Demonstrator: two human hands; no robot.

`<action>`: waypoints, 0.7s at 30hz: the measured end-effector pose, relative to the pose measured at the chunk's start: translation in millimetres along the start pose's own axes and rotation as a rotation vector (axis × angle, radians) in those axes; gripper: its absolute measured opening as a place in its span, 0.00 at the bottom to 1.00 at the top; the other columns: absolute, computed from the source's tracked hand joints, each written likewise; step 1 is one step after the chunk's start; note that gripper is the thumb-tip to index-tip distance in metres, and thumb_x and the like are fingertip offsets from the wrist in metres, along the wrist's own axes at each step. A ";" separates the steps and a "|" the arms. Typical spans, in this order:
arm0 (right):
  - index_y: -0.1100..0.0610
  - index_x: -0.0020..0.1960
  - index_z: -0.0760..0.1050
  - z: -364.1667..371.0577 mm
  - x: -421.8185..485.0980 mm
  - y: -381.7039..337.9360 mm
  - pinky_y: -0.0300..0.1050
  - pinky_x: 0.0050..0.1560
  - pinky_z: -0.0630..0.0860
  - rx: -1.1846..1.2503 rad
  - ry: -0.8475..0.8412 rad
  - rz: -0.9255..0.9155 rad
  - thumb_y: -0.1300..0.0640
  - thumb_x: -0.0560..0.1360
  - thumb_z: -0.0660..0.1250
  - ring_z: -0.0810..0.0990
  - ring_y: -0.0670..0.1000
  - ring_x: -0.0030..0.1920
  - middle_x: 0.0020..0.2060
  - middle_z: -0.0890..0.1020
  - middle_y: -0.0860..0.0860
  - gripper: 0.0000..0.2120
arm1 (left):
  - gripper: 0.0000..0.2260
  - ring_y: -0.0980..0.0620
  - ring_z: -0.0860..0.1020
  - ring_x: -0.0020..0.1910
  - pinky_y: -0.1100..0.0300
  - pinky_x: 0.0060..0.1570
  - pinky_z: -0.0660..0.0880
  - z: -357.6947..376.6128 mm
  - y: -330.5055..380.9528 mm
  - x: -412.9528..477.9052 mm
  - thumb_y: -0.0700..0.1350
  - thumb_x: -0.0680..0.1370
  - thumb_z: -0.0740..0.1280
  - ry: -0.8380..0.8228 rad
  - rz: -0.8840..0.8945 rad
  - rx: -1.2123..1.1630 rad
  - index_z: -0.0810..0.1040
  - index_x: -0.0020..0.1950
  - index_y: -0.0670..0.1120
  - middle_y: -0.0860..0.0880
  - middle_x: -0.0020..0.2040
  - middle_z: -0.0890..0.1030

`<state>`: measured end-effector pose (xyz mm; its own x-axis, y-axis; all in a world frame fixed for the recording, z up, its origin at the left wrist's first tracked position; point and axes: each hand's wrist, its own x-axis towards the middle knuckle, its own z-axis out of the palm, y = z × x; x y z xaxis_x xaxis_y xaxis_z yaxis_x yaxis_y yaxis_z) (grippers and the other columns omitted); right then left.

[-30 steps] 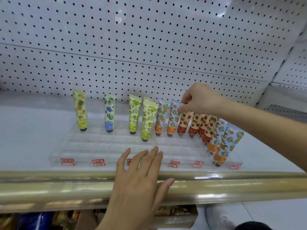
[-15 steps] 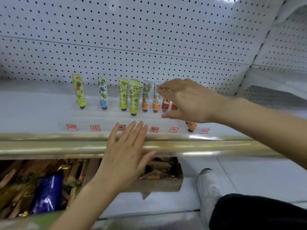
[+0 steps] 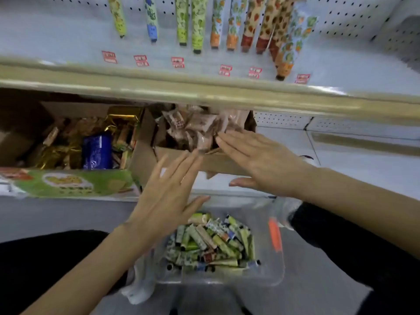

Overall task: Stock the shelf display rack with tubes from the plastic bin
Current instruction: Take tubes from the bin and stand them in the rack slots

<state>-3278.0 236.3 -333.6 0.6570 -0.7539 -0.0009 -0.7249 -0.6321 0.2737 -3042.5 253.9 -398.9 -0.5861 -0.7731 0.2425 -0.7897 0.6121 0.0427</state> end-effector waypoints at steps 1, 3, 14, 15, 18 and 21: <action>0.64 0.73 0.63 18.9 -4.4 -7.0 0.47 0.71 0.54 0.035 -0.029 -0.013 0.37 0.73 0.62 0.68 0.57 0.70 0.70 0.69 0.60 0.39 | 0.32 0.45 0.66 0.72 0.43 0.69 0.59 11.4 0.6 -10.9 0.62 0.81 0.48 -0.024 -0.004 -0.022 0.64 0.74 0.40 0.42 0.74 0.67; 0.64 0.72 0.64 53.9 -12.4 -24.3 0.49 0.69 0.64 0.111 -0.102 -0.024 0.37 0.71 0.66 0.70 0.57 0.69 0.70 0.69 0.59 0.40 | 0.32 0.46 0.64 0.73 0.46 0.70 0.57 35.9 1.6 -32.8 0.62 0.81 0.48 -0.084 -0.032 -0.094 0.63 0.75 0.40 0.42 0.74 0.66; 0.58 0.78 0.44 242.8 -71.8 -89.6 0.41 0.73 0.52 0.882 -0.837 0.447 0.39 0.75 0.62 0.51 0.52 0.77 0.77 0.50 0.54 0.43 | 0.42 0.46 0.56 0.77 0.44 0.73 0.57 137.8 -19.8 -113.1 0.70 0.72 0.49 -0.392 -0.528 -0.411 0.53 0.79 0.45 0.45 0.78 0.57; 0.57 0.78 0.44 254.8 -76.8 -93.0 0.41 0.73 0.53 0.950 -0.858 0.508 0.39 0.75 0.63 0.52 0.52 0.76 0.77 0.51 0.55 0.43 | 0.42 0.45 0.57 0.76 0.45 0.73 0.57 143.8 -21.4 -114.9 0.71 0.71 0.51 -0.371 -0.585 -0.461 0.53 0.79 0.47 0.44 0.78 0.57; 0.54 0.78 0.46 287.2 -86.0 -105.3 0.38 0.66 0.59 1.118 -0.874 0.663 0.41 0.74 0.65 0.57 0.53 0.75 0.76 0.56 0.54 0.43 | 0.44 0.46 0.55 0.77 0.47 0.72 0.57 160.6 -21.4 -114.4 0.71 0.71 0.60 -0.376 -0.808 -0.644 0.49 0.79 0.51 0.47 0.79 0.53; 0.55 0.78 0.51 314.2 -86.3 -119.8 0.39 0.65 0.59 1.194 -0.874 0.759 0.43 0.74 0.66 0.58 0.52 0.75 0.76 0.57 0.51 0.40 | 0.42 0.46 0.59 0.76 0.49 0.72 0.59 184.2 -22.4 -113.8 0.68 0.71 0.64 -0.376 -1.025 -0.818 0.50 0.79 0.53 0.50 0.79 0.55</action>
<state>-3312.8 320.8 -668.5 0.0964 -0.5399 -0.8362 -0.8148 0.4397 -0.3778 -2991.5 297.5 -606.0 0.0755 -0.8537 -0.5153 -0.6406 -0.4376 0.6310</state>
